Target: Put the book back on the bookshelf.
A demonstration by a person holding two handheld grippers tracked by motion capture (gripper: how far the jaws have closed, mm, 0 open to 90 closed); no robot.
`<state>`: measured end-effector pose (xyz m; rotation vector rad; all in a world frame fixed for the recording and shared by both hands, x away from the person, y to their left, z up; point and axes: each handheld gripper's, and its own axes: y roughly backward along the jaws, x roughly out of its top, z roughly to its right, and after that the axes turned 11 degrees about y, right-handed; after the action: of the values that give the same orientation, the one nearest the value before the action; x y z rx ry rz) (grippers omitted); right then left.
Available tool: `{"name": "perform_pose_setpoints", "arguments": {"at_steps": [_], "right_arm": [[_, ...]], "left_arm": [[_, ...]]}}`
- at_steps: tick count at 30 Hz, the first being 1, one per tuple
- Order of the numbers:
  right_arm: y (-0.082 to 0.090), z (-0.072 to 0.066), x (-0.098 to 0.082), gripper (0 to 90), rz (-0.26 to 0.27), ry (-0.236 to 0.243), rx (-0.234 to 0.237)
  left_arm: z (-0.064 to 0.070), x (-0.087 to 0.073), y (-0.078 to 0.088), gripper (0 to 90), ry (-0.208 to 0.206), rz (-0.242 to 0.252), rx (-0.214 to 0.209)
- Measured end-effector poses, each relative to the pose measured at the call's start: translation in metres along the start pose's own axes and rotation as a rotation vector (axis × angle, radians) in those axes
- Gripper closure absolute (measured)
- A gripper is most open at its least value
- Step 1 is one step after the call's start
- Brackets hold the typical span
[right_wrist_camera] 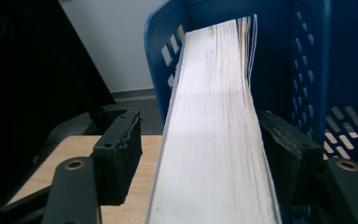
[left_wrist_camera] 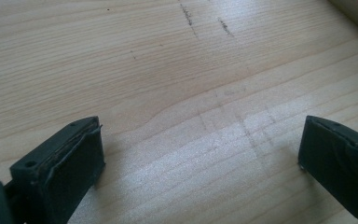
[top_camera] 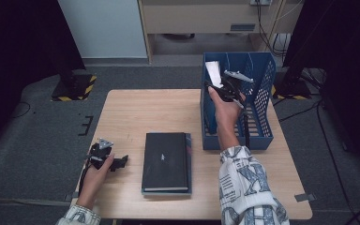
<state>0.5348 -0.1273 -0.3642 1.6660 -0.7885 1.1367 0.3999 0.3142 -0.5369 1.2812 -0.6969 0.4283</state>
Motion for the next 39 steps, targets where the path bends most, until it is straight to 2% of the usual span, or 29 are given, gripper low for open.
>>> {"name": "perform_pose_setpoints", "arguments": {"at_steps": [7,11,23,27,31,35,39], "right_arm": [[0.008,0.001,-0.003,30.7,0.025,-0.046,0.062],[0.011,0.002,-0.005,29.7,0.029,-0.059,0.082],[0.014,0.001,-0.006,27.3,0.007,-0.026,0.1],[0.015,0.001,-0.006,23.9,0.001,-0.003,0.103],[0.018,-0.001,-0.009,14.4,-0.011,0.041,0.102],[0.025,-0.004,-0.012,9.7,-0.009,0.109,0.08],[0.034,-0.005,-0.016,6.4,-0.017,0.138,0.077]], "left_arm": [[0.0,0.0,0.0,0.0,0.001,0.001,-0.001],[0.001,0.0,-0.001,0.0,0.001,0.001,-0.001],[0.001,0.0,-0.001,0.0,0.0,0.002,-0.002],[0.001,0.0,-0.001,0.0,0.0,0.001,-0.002],[0.001,0.0,-0.001,0.0,0.0,0.001,-0.002],[0.001,0.0,-0.001,0.0,0.0,0.001,-0.002],[0.001,0.001,-0.001,0.0,0.0,0.001,-0.002]]}}
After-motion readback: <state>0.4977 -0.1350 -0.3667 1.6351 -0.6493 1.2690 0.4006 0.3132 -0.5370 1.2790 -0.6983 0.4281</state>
